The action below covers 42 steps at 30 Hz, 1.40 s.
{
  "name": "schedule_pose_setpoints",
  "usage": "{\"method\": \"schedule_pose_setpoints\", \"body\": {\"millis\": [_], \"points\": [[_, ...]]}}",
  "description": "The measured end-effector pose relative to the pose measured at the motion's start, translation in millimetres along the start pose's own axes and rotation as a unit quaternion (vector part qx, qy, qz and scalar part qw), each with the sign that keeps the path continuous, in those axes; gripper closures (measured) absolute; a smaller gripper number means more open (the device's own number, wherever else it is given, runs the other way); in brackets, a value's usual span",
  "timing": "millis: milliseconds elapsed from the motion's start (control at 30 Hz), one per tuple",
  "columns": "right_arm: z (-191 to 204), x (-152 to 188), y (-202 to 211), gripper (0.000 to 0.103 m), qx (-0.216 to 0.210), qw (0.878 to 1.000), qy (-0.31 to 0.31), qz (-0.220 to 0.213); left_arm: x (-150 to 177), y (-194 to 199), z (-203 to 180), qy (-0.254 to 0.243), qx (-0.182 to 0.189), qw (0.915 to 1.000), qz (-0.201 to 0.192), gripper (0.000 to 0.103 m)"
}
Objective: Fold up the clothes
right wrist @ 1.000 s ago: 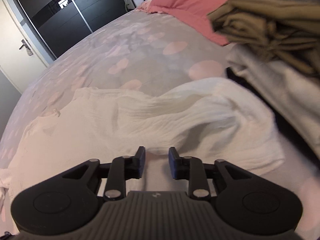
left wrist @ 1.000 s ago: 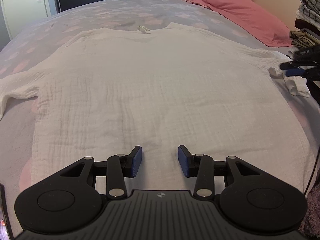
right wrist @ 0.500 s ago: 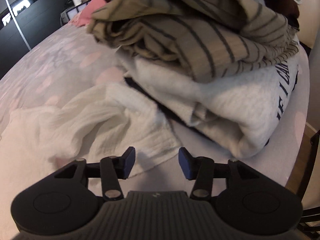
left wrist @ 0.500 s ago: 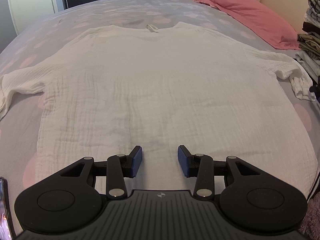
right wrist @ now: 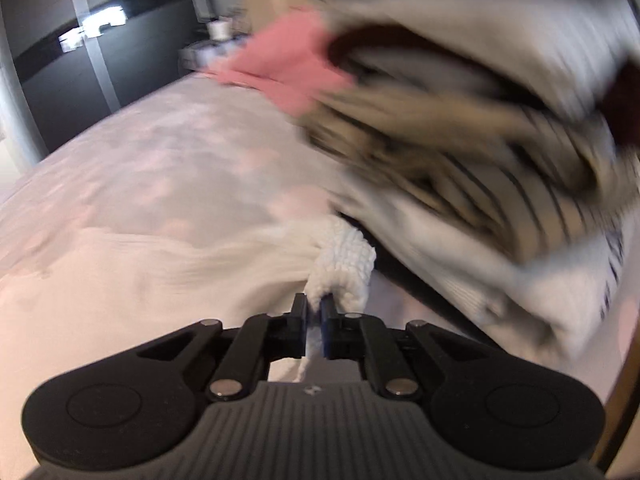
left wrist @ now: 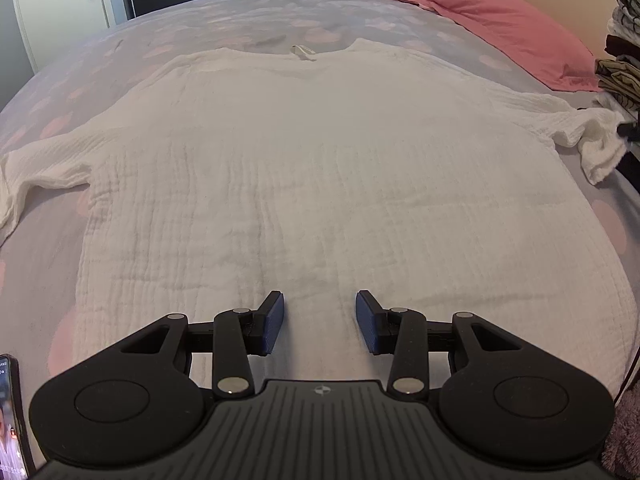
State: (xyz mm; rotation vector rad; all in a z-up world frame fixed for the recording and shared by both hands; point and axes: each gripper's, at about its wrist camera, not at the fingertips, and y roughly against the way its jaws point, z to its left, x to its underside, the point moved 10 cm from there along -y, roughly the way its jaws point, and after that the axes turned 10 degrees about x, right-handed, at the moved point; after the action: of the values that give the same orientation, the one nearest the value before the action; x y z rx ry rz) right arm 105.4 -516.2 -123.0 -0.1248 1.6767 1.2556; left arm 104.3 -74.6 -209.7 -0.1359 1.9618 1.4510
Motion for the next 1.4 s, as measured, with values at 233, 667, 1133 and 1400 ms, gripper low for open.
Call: {"method": "schedule_pose_setpoints", "body": {"millis": [233,667,1133,1400], "points": [[100,-1,68,0.099,-0.115,0.977,0.165,-0.07,0,3,2,0.01,0.001,1.0,0.0,0.065],[159,71,106,0.096,-0.202,0.937,0.284,0.013,1,8,8,0.021,0.003,0.9998,0.0,0.065],[-16,21,1,0.066,0.003,0.997,-0.007,0.083,-6,7,9,0.061,0.022,0.9978,-0.01,0.065],[-65,47,-44,0.066,0.069,0.985,-0.081,0.133,-9,-5,0,0.052,0.022,0.9984,-0.002,0.059]]}}
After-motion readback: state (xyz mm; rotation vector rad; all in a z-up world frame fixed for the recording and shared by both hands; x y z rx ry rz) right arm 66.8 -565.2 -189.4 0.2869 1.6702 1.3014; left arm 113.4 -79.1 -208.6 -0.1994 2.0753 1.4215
